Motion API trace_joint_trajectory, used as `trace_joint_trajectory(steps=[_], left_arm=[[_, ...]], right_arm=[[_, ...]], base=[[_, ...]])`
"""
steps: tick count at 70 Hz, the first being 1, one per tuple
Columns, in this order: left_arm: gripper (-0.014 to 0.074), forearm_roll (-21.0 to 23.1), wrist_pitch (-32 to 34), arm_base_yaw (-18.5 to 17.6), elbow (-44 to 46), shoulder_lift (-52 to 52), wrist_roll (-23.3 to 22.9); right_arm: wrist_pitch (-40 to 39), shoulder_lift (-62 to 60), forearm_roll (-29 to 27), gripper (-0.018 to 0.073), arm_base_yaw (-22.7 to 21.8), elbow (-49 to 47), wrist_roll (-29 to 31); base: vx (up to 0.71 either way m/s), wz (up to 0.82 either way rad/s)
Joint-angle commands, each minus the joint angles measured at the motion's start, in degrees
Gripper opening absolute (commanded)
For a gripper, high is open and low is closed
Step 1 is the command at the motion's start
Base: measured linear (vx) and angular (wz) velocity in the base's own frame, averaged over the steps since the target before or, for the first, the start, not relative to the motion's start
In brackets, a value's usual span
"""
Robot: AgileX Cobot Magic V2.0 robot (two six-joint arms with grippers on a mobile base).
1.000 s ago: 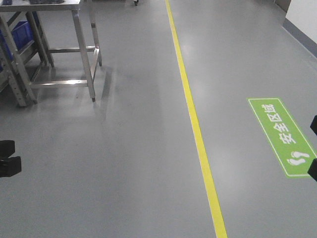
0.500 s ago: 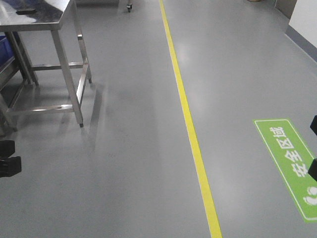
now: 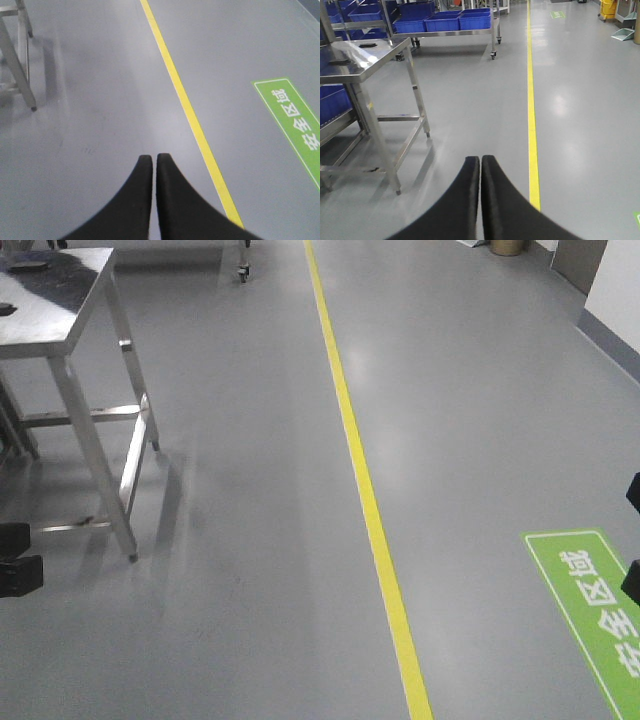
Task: Move and align brake pads A on conveyor
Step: 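Drive forward along the yellow floor line past the shelves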
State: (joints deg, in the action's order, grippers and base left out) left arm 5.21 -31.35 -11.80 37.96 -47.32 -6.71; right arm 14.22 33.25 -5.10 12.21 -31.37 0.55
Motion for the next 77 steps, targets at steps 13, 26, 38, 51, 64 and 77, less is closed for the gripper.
trace_joint_trajectory(steps=[13,26,38,51,64,77], left_arm=[[-0.0008,0.3,3.4,-0.2,1.4,0.2,0.1],[-0.0008,0.3,3.4,-0.2,1.4,0.2,0.1],[-0.0008,0.3,3.4,-0.2,1.4,0.2,0.1],[-0.0008,0.3,3.4,-0.2,1.4,0.2,0.1],[-0.0008,0.3,3.4,-0.2,1.4,0.2,0.1],[-0.0008,0.3,3.4,-0.2,1.4,0.2,0.1]], right_arm=[[-4.3,0.1,0.2,-0.0009,-0.2,-1.6,0.4],[-4.3,0.1,0.2,-0.0009,-0.2,-1.6,0.4],[-4.3,0.1,0.2,-0.0009,-0.2,-1.6,0.4],[-4.3,0.1,0.2,-0.0009,-0.2,-1.6,0.4],[-4.3,0.1,0.2,-0.0009,-0.2,-1.6,0.4],[-4.3,0.1,0.2,-0.0009,-0.2,-1.6,0.4]], base=[[0.56,-0.08],[0.55,-0.06],[0.55,-0.02],[0.54,0.01],[0.53,0.01],[0.53,0.0]])
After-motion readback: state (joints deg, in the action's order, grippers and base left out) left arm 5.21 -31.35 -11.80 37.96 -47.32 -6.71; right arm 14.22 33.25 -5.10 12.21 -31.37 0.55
